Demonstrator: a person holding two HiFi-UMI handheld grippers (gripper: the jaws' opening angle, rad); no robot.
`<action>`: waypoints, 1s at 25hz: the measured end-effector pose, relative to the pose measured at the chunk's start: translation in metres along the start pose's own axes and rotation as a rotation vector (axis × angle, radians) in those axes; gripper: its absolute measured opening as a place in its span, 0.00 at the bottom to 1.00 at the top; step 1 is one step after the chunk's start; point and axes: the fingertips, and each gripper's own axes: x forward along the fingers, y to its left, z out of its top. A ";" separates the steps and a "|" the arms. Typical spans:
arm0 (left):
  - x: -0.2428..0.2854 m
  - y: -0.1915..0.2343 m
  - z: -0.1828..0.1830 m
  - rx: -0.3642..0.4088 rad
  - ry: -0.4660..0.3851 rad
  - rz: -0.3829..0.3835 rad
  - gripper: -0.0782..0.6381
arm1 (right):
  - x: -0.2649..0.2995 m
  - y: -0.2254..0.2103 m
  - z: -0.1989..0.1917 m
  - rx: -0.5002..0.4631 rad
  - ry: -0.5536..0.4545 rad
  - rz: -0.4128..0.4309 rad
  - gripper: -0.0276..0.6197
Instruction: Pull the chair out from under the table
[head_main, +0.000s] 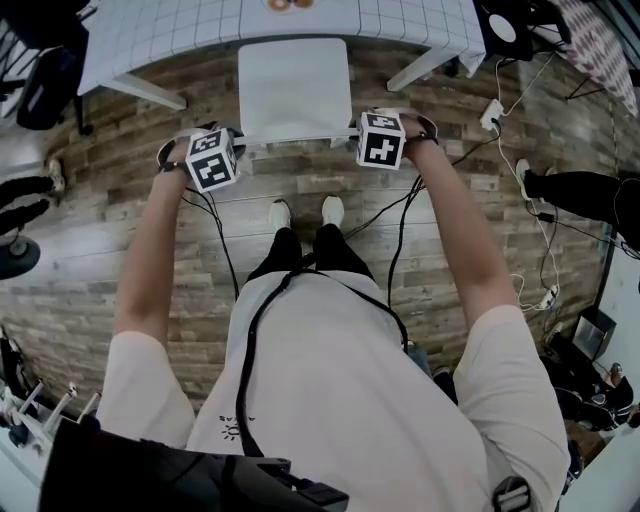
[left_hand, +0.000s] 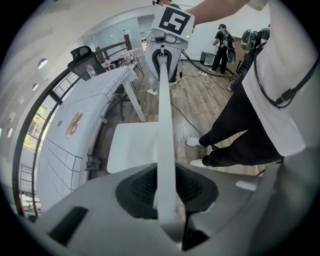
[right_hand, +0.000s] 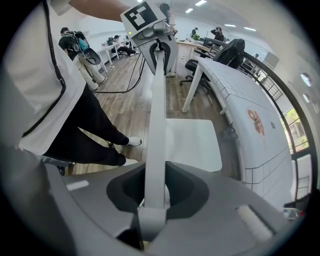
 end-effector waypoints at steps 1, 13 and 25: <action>0.000 -0.001 0.000 -0.002 0.000 -0.004 0.22 | 0.000 0.001 0.000 -0.001 -0.001 0.002 0.17; -0.004 -0.045 0.000 0.005 0.007 -0.052 0.22 | -0.002 0.046 0.002 0.008 0.011 0.031 0.17; -0.012 -0.132 0.000 0.003 0.008 -0.084 0.23 | -0.007 0.132 0.005 0.007 0.017 0.049 0.17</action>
